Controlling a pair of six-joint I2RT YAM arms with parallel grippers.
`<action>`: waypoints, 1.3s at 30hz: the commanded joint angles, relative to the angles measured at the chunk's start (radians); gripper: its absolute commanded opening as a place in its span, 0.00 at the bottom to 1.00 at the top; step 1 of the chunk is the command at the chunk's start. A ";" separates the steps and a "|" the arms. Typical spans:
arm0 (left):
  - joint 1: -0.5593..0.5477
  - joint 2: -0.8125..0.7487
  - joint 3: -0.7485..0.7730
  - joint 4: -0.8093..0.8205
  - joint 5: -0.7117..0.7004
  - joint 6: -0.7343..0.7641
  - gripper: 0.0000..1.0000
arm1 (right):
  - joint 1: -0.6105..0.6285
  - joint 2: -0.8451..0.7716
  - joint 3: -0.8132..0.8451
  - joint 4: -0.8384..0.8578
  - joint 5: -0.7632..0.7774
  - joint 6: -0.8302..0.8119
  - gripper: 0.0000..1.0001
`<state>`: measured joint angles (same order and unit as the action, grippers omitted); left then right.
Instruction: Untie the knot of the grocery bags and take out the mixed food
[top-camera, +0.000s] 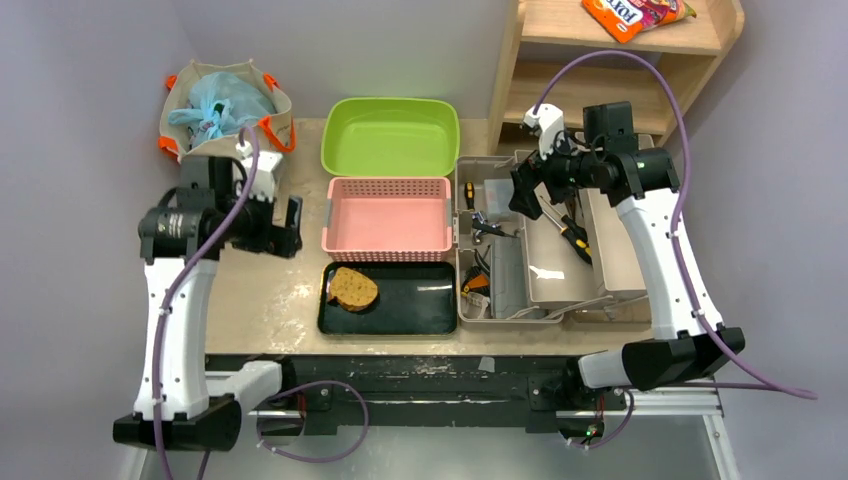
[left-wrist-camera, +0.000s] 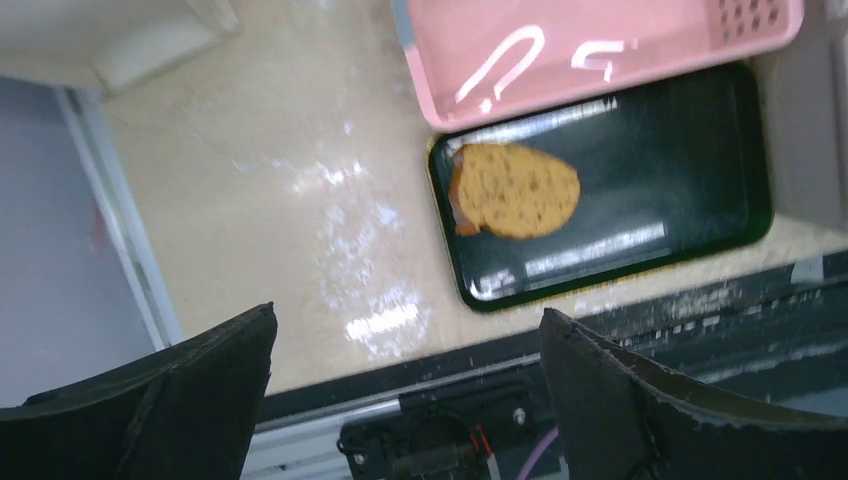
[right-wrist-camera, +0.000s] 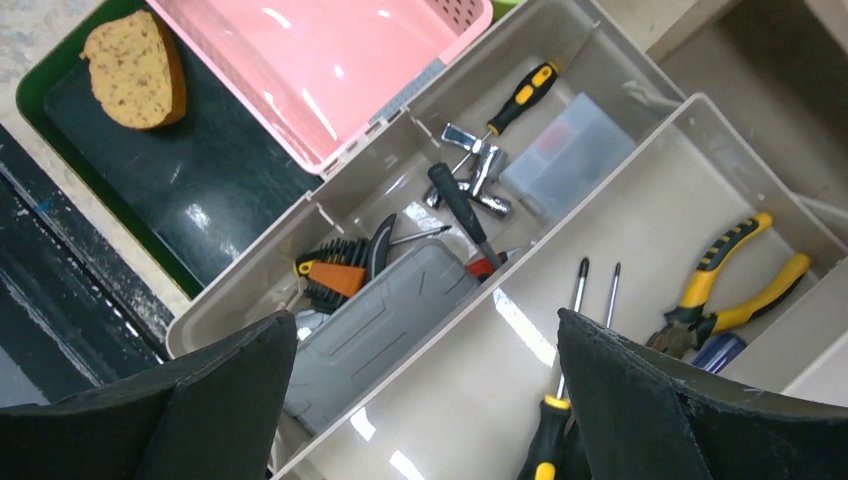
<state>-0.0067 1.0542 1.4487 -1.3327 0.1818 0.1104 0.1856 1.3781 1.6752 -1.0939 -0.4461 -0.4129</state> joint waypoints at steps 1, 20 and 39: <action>0.053 0.176 0.316 0.055 -0.050 -0.032 1.00 | 0.013 0.035 0.084 0.004 -0.043 -0.010 0.99; 0.466 0.828 0.913 0.496 0.081 -0.249 0.86 | 0.120 0.116 0.121 0.031 -0.060 -0.020 0.99; 0.471 1.156 0.928 0.580 0.127 -0.267 0.86 | 0.129 0.150 0.136 -0.030 -0.031 -0.091 0.99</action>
<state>0.4652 2.1498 2.3112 -0.8104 0.2672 -0.1398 0.3096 1.5387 1.8011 -1.1004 -0.4824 -0.4686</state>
